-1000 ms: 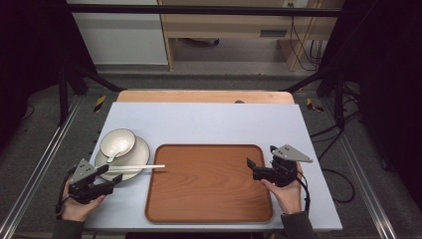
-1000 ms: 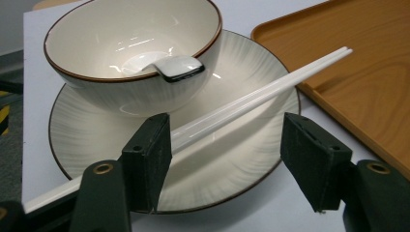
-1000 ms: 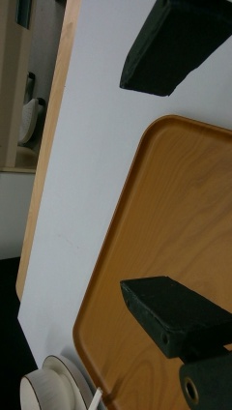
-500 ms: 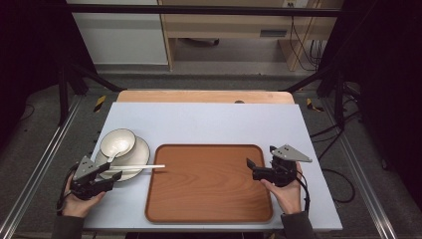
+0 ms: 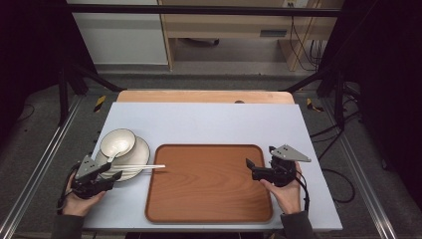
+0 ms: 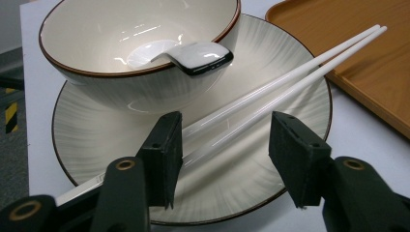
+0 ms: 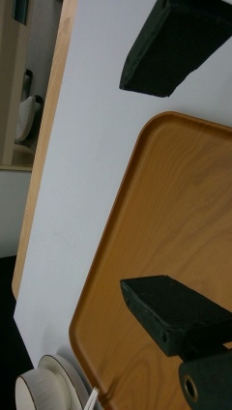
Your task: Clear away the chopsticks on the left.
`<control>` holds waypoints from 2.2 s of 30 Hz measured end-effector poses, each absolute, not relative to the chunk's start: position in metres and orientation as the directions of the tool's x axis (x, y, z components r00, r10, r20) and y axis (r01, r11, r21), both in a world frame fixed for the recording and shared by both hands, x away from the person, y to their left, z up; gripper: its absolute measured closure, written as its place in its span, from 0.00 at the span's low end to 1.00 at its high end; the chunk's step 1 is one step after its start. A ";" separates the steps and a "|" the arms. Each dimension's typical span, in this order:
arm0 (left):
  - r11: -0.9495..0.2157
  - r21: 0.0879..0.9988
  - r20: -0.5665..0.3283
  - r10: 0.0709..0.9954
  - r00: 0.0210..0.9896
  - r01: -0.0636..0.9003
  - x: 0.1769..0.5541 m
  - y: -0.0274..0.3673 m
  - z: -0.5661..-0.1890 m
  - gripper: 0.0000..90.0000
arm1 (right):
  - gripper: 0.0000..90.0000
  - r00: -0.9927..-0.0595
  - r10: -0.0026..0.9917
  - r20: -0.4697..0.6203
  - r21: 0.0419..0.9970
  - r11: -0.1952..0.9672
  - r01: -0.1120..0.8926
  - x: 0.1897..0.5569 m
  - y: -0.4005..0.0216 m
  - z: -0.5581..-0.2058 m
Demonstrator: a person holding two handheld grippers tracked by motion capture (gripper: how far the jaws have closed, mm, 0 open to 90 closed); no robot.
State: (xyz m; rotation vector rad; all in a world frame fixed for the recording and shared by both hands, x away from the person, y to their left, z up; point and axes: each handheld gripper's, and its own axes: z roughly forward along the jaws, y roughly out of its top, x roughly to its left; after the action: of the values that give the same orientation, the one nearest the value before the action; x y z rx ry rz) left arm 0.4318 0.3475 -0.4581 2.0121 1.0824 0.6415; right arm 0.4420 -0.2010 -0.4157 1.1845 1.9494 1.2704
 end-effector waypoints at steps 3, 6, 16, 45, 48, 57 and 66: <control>-0.368 0.792 0.079 0.853 0.516 0.488 0.432 0.347 -0.459 0.55 | 0.09 -0.479 0.877 0.032 0.908 0.176 0.381 0.442 -0.202 -0.415; -0.378 0.779 0.076 0.848 0.524 0.499 0.432 0.346 -0.460 0.58 | 0.09 -0.476 0.879 0.037 0.909 0.169 0.382 0.441 -0.202 -0.415; -0.393 0.772 0.063 0.830 0.554 0.499 0.430 0.344 -0.458 0.70 | 0.09 -0.478 0.878 0.033 0.908 0.174 0.382 0.442 -0.202 -0.415; -0.384 0.749 0.026 0.831 0.555 0.540 0.428 0.332 -0.455 0.92 | 0.09 -0.482 0.875 0.041 0.906 0.170 0.387 0.442 -0.204 -0.416; -0.363 0.757 0.014 0.840 0.542 0.544 0.430 0.331 -0.454 0.90 | 0.09 -0.481 0.875 0.046 0.907 0.166 0.388 0.442 -0.203 -0.416; -0.356 0.731 0.003 0.855 0.519 0.582 0.443 0.317 -0.452 0.85 | 0.09 -0.481 0.875 0.048 0.908 0.163 0.387 0.442 -0.205 -0.415; -0.367 0.696 0.009 0.863 0.505 0.617 0.455 0.309 -0.455 0.91 | 0.09 -0.483 0.874 0.051 0.907 0.162 0.388 0.443 -0.205 -0.415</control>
State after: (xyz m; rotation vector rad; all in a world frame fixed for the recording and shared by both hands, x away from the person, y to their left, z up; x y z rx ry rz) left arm 0.4546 0.3094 -0.4546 2.1112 1.2066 0.4995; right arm 0.4425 -0.2051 -0.4147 1.1935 1.9490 1.2900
